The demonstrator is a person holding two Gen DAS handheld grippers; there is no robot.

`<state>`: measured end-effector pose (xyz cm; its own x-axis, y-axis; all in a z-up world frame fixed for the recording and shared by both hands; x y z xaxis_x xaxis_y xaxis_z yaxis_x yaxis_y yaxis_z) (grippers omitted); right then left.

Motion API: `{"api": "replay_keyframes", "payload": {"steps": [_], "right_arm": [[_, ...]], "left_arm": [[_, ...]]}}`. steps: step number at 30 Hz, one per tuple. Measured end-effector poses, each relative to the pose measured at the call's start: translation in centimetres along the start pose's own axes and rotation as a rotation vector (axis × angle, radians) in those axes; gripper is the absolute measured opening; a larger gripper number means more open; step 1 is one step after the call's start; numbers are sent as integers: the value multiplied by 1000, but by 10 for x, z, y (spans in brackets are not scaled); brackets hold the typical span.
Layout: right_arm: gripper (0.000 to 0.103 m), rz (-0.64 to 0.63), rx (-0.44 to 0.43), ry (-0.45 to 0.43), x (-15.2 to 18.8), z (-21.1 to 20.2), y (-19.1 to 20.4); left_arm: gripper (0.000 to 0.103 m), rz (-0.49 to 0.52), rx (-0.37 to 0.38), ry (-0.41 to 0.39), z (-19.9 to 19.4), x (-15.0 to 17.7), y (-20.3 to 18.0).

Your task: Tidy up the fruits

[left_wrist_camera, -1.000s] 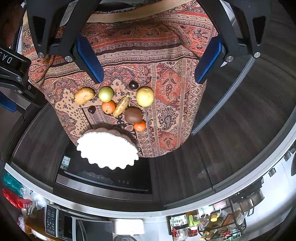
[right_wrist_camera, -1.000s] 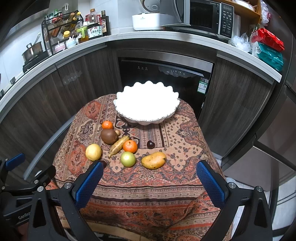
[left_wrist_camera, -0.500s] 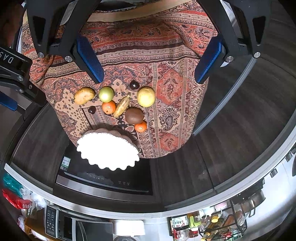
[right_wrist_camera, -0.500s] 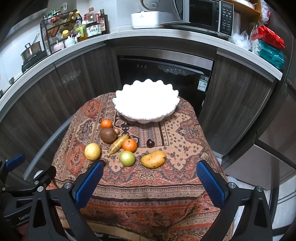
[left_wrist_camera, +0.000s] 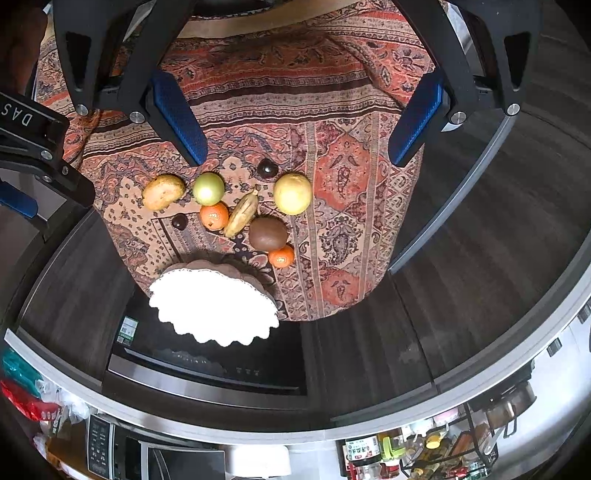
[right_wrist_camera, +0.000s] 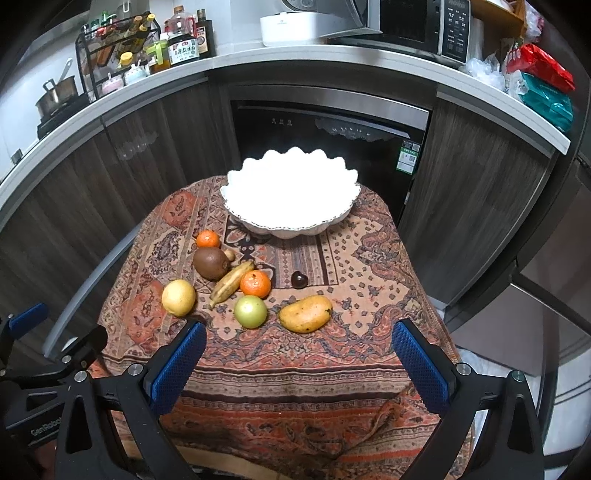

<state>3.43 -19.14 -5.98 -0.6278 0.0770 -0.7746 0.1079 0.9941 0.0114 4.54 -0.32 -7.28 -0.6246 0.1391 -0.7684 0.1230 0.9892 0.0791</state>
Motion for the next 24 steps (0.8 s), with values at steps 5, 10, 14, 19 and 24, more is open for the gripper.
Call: {"api": "replay_keyframes", "payload": {"steps": [5, 10, 14, 19, 24], "right_arm": [[102, -6, 5, 19, 5, 16, 1], [102, -12, 7, 42, 12, 33, 4], [102, -13, 9, 57, 17, 48, 5], [102, -14, 15, 75, 23, 68, 4], [102, -21, 14, 87, 28, 86, 6]], "left_arm": [[100, 5, -1, 20, 17, 5, 1], [100, 6, -2, 37, 37, 8, 3], [100, 6, -1, 49, 54, 10, 2], [100, 7, 1, 62, 74, 14, 1], [100, 2, 2, 79, 94, 21, 1]]}}
Point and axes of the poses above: each gripper's, at about its wrist camera, not at the fingertips, and z roughly the way its jaws point, y to its left, x to its underside, the point moved 5 cm from there along z, roughly the way its jaws point, and after that the axes turned 14 degrees about -y, right-handed, at the moved point
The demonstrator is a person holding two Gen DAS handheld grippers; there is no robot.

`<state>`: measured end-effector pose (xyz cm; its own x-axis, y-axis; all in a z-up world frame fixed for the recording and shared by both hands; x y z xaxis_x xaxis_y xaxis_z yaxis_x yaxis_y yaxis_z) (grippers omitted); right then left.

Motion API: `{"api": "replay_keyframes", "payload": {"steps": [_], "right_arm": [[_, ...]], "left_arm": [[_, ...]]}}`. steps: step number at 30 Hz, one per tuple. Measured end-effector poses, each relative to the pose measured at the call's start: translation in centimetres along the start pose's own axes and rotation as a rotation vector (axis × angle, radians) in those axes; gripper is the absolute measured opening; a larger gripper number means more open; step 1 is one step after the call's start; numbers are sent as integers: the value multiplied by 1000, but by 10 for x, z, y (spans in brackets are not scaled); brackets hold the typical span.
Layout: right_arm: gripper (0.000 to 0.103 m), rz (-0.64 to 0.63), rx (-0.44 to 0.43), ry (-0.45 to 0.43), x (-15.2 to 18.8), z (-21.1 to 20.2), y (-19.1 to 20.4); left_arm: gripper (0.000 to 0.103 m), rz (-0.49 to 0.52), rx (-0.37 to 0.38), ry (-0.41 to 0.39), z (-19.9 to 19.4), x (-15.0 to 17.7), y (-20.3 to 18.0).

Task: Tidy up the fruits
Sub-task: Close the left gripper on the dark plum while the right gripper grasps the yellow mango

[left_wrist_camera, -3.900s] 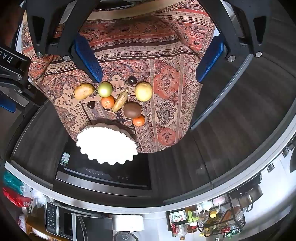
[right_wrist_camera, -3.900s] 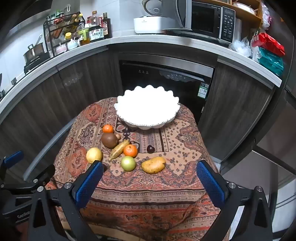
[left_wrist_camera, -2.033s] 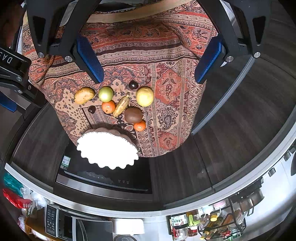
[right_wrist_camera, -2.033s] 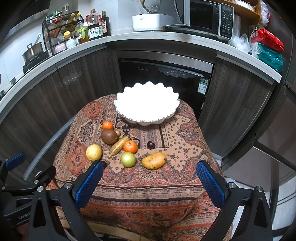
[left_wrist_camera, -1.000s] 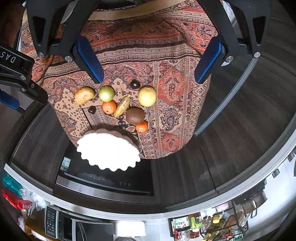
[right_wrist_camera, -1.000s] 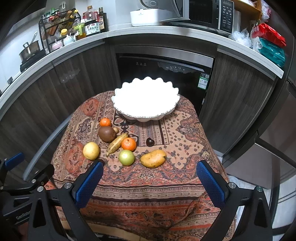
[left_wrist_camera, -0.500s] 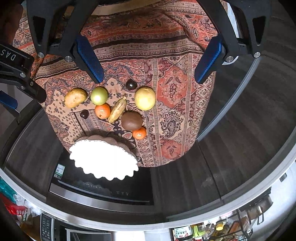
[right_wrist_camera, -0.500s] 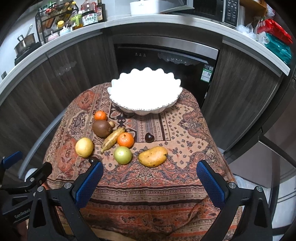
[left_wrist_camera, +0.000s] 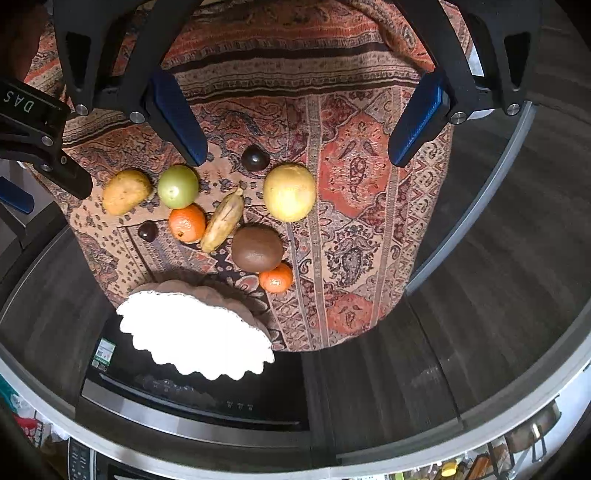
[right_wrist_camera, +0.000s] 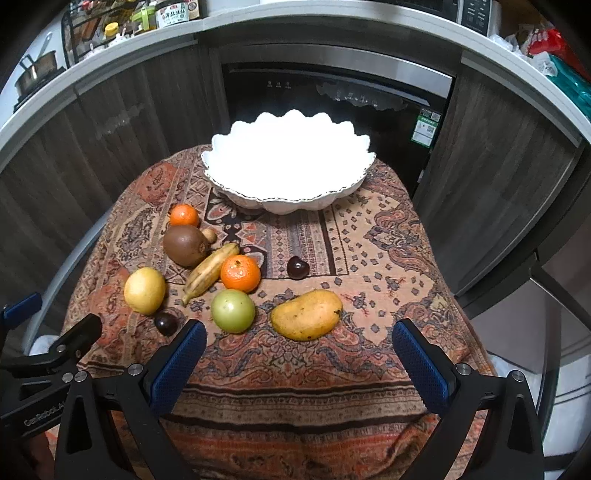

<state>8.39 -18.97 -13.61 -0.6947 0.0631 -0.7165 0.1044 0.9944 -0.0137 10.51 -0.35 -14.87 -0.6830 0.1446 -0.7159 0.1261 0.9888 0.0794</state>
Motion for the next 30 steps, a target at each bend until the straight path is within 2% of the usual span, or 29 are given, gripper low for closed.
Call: {"api": "replay_keyframes", "payload": {"steps": [6, 12, 17, 24, 30], "right_arm": [[102, -12, 4, 21, 7, 22, 2], [102, -22, 20, 42, 16, 40, -6], [102, -35, 18, 57, 24, 54, -12], [102, -65, 12, 63, 34, 75, -15], [102, -81, 15, 79, 37, 93, -19]], "left_arm": [[99, -19, 9, 10, 22, 7, -2], [86, -32, 25, 41, 43, 19, -13], [84, -51, 21, 65, 58, 31, -21], [73, -88, 3, 104, 79, 45, -25], [72, -110, -15, 127, 94, 52, -27]]}}
Point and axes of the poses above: each gripper's, at about its wrist camera, not at the fingertips, and z roughly the way its jaws point, y to its left, x to its underside, the point moved 5 cm from there along z, roughly the way its jaws point, and after that the axes turned 14 degrees about -y, right-handed, at the moved point
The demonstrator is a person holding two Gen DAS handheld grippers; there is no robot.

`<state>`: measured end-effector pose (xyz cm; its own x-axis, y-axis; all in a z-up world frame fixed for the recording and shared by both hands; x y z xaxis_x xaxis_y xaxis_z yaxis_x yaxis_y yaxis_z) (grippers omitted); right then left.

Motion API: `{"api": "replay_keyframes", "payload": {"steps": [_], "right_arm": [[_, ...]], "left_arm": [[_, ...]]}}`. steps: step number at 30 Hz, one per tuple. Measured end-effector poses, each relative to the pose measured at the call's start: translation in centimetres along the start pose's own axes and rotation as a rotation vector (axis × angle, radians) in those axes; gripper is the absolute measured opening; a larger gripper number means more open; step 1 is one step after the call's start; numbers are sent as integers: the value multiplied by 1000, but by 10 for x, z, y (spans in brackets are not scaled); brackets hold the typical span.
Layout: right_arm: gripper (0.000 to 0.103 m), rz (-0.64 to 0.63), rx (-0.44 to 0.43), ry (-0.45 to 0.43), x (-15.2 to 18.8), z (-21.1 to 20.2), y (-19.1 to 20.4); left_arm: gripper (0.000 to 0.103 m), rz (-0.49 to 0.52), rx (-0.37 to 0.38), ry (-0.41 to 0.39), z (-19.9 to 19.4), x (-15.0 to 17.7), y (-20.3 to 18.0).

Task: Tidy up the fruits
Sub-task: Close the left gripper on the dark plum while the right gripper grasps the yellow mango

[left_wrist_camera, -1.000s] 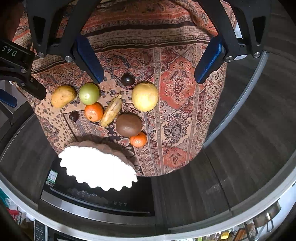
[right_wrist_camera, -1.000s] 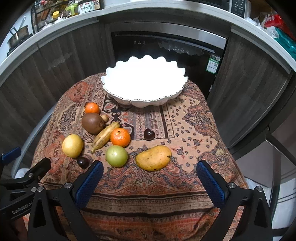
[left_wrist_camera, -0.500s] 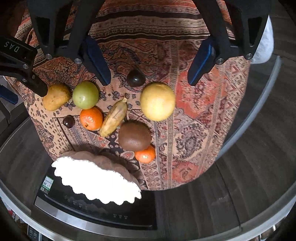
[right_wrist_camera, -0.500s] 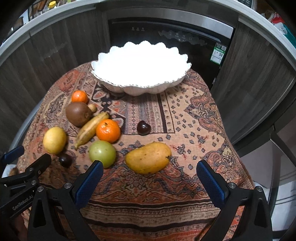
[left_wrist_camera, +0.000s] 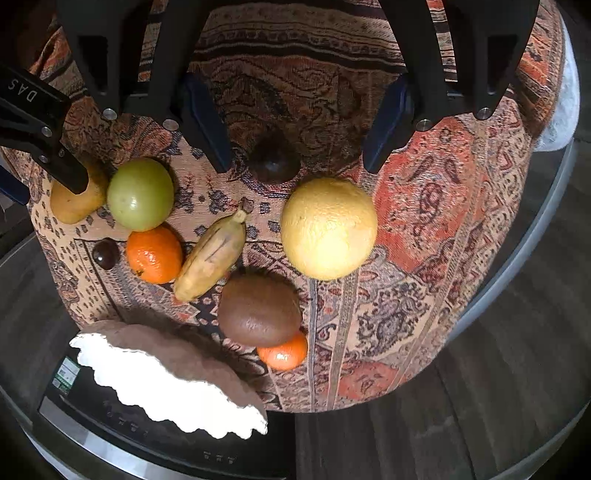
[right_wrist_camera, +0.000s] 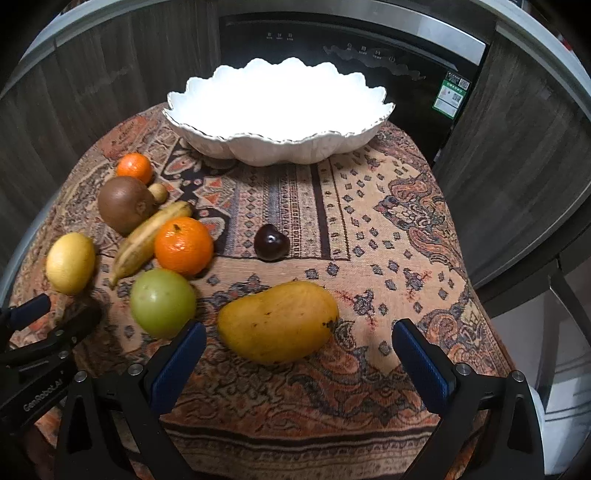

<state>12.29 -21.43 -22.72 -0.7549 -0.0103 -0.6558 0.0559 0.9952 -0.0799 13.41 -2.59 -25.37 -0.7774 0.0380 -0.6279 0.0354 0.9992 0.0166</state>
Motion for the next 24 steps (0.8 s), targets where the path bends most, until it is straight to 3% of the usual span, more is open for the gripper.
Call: {"api": "replay_keyframes", "payload": {"steps": [13, 19, 24], "right_arm": [[101, -3, -30, 18, 4, 24, 4], [83, 11, -91, 35, 7, 31, 8], [80, 15, -104, 36, 9, 34, 11]], "left_arm": [[62, -53, -8, 7, 20, 0, 1], [48, -53, -6, -6, 21, -2, 1], [33, -38, -1, -6, 16, 0, -1]]}}
Point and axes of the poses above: each gripper's, at about its wrist camera, not at the fingertips, and z roughly the way its jaws point, y to its left, x to its underside, the point moved 5 cm from there along z, roughly the way its jaws point, and after that the axes turned 14 degrees about -y, right-handed, at the moved point
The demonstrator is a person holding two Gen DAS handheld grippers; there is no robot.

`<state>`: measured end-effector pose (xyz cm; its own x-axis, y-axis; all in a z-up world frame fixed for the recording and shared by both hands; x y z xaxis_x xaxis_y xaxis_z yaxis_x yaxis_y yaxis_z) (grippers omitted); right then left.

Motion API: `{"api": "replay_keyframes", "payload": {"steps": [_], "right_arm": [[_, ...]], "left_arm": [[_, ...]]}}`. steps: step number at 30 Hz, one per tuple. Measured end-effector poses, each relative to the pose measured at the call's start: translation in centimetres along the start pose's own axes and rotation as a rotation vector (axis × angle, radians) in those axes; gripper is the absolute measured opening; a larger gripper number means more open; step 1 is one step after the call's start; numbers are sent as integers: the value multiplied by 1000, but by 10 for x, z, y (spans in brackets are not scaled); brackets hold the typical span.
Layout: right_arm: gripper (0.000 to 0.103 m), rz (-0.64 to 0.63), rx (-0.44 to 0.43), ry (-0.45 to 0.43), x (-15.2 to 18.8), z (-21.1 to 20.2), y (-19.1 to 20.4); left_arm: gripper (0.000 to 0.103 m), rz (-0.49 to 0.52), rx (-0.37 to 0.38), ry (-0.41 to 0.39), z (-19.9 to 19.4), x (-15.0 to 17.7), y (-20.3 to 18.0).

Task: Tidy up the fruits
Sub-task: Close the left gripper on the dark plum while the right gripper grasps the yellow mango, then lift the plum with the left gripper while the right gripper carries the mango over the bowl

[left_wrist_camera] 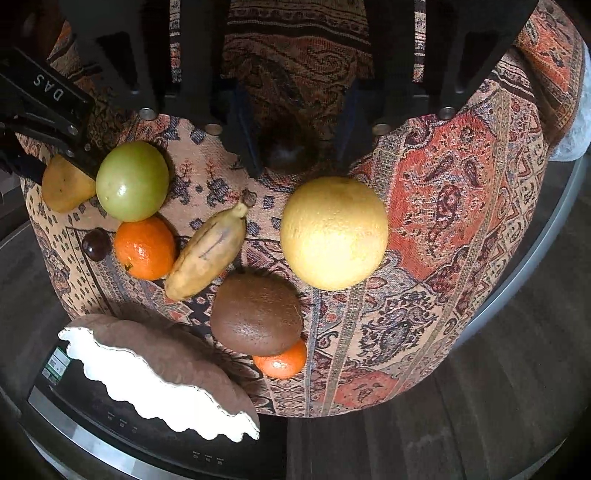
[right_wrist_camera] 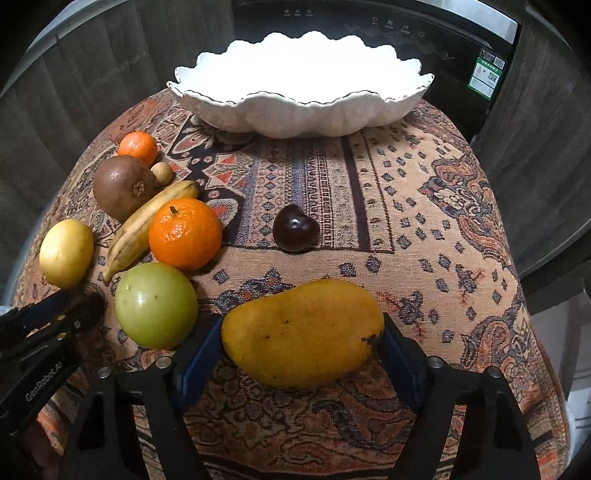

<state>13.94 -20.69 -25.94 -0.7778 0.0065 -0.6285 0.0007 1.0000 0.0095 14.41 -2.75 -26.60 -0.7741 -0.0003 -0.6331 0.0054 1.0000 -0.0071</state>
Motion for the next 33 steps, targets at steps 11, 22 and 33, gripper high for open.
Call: {"api": "replay_keyframes", "payload": {"steps": [11, 22, 33], "right_arm": [[78, 23, 6, -6, 1, -7, -5], [77, 39, 24, -45, -5, -28, -10], [77, 64, 19, -92, -20, -56, -10]], "left_arm": [[29, 30, 2, -11, -15, 5, -6], [29, 44, 13, -45, -34, -5, -9], [29, 53, 40, -94, -60, -22, -16]]}}
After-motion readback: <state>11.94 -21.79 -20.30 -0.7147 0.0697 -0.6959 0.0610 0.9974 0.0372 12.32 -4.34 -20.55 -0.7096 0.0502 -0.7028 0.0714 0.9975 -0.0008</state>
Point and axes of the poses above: each gripper's, at about its wrist camera, not at the fingertips, and z roughly the way its jaws point, y to its left, x to its underside, the point moved 5 cm from there along z, roughly the way its jaws point, and after that the axes turned 14 degrees about -y, right-handed, at the moved point
